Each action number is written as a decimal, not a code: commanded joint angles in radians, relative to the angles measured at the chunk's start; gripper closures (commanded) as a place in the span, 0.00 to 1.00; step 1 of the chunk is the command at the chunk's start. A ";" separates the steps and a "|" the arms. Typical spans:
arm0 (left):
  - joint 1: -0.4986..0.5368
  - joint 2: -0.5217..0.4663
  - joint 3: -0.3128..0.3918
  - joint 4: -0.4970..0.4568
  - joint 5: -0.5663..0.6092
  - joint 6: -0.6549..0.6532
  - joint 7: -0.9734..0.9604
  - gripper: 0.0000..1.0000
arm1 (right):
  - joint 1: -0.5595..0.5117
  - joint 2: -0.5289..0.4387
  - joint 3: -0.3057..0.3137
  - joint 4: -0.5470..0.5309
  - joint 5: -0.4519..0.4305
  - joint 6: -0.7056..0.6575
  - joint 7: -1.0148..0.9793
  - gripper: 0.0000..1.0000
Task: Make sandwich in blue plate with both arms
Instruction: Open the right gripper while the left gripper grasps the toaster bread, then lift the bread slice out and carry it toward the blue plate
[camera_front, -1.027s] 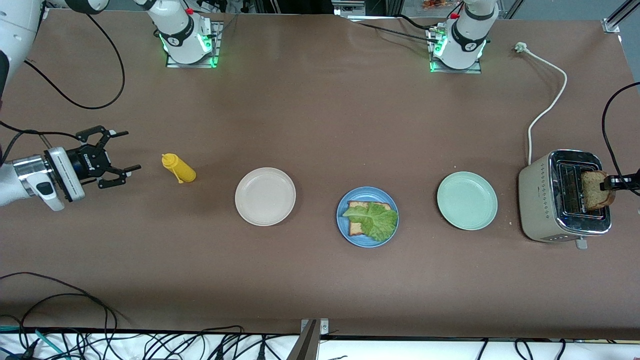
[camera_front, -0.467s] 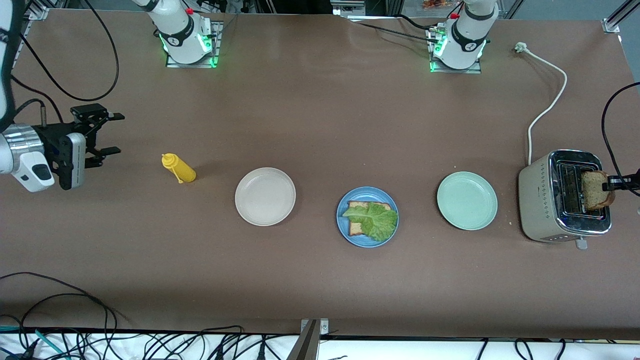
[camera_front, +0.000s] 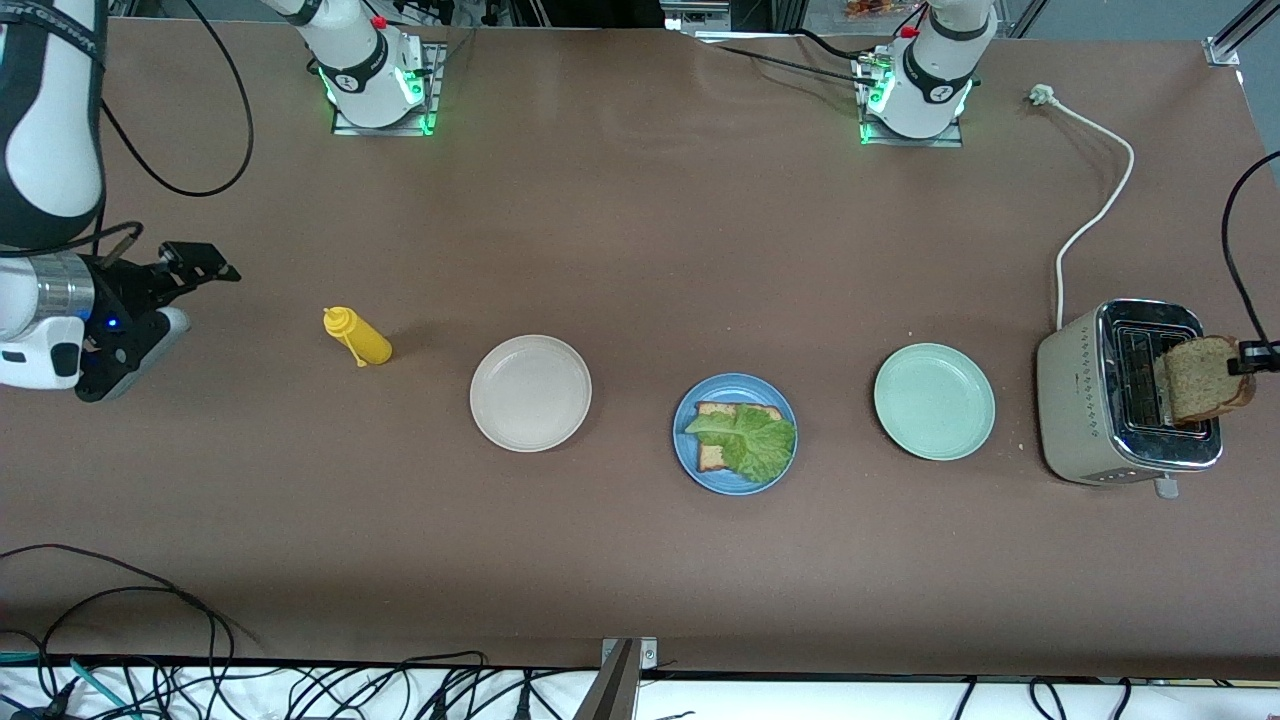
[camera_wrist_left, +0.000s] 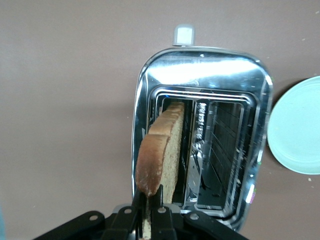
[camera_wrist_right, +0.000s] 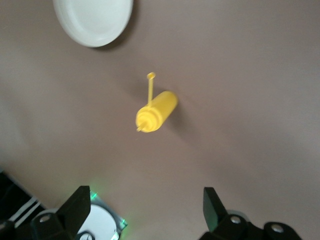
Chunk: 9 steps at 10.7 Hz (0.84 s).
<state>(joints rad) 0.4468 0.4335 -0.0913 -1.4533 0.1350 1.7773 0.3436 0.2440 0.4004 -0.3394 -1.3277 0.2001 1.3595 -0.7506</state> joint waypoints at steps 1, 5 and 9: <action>0.000 -0.079 -0.016 0.063 -0.018 -0.161 0.026 1.00 | 0.037 -0.037 0.003 -0.074 -0.067 0.116 0.146 0.00; -0.005 -0.081 -0.059 0.201 -0.017 -0.314 0.025 1.00 | 0.089 -0.179 0.004 -0.362 -0.120 0.390 0.281 0.00; -0.013 -0.087 -0.110 0.203 -0.009 -0.314 0.015 1.00 | 0.133 -0.300 0.007 -0.549 -0.200 0.524 0.419 0.00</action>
<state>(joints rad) 0.4386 0.3397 -0.1794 -1.2773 0.1350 1.4862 0.3436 0.3500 0.2286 -0.3383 -1.7088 0.0495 1.7913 -0.4107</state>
